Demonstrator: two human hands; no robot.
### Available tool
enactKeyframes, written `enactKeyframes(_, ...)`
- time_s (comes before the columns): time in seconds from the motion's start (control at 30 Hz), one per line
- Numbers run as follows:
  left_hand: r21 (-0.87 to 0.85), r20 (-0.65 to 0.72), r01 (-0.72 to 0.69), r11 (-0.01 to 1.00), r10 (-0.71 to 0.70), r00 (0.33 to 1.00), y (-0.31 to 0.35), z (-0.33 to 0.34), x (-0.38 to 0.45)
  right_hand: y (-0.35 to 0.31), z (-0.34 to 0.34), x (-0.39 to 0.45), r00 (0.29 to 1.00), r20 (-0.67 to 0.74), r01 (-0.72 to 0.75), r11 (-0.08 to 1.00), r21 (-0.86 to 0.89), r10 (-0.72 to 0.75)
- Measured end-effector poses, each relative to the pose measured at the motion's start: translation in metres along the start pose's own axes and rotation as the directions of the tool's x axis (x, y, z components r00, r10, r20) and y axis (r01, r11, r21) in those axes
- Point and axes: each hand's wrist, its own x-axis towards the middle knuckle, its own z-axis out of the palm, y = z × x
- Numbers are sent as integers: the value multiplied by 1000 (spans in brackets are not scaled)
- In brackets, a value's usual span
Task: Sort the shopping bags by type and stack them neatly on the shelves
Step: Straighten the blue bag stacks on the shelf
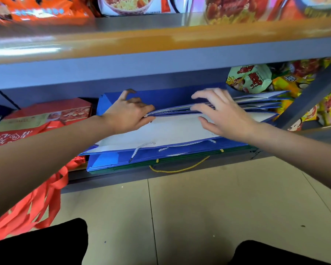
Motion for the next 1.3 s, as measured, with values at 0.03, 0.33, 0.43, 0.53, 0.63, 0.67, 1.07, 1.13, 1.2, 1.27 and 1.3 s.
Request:
enactKeyframes(0.03,-16,41,10,1000,-10,999,-2,1,1,-8,3,-4,999,-8,32,999,37,-32)
enactKeyframes(0.33,-83,189,49,995,-33,981,0,4,2,-80,66,13,751,643,-489,783,385,153)
enactKeyframes(0.43,-85,212,43,995,-24,977,0,4,2,-95,83,31,769,627,-425,833,354,125)
enactKeyframes(0.53,-75,215,28,997,-11,977,1,6,1,-112,94,44,821,558,-399,821,408,122)
enactKeyframes(0.63,-81,187,23,996,-7,982,2,5,0,-111,96,52,830,537,-429,785,447,148)
enactKeyframes(0.67,-83,181,19,996,-4,984,2,4,0,-107,95,54,827,542,-448,756,477,149)
enactKeyframes(1.07,-38,222,-5,999,13,975,6,5,-3,-107,91,56,841,533,-290,908,302,92)
enactKeyframes(1.13,-58,229,-6,998,20,973,7,6,-3,-98,88,52,835,526,-340,904,258,164)
enactKeyframes(1.2,-72,231,-7,997,23,973,8,4,-3,-88,87,41,803,496,-499,826,261,329)
enactKeyframes(1.27,-71,236,-11,997,28,971,8,4,-3,-81,86,28,738,488,-633,728,262,466)
enactKeyframes(1.3,-70,244,-16,997,33,969,8,4,-3,-79,85,21,722,492,-650,720,244,486)
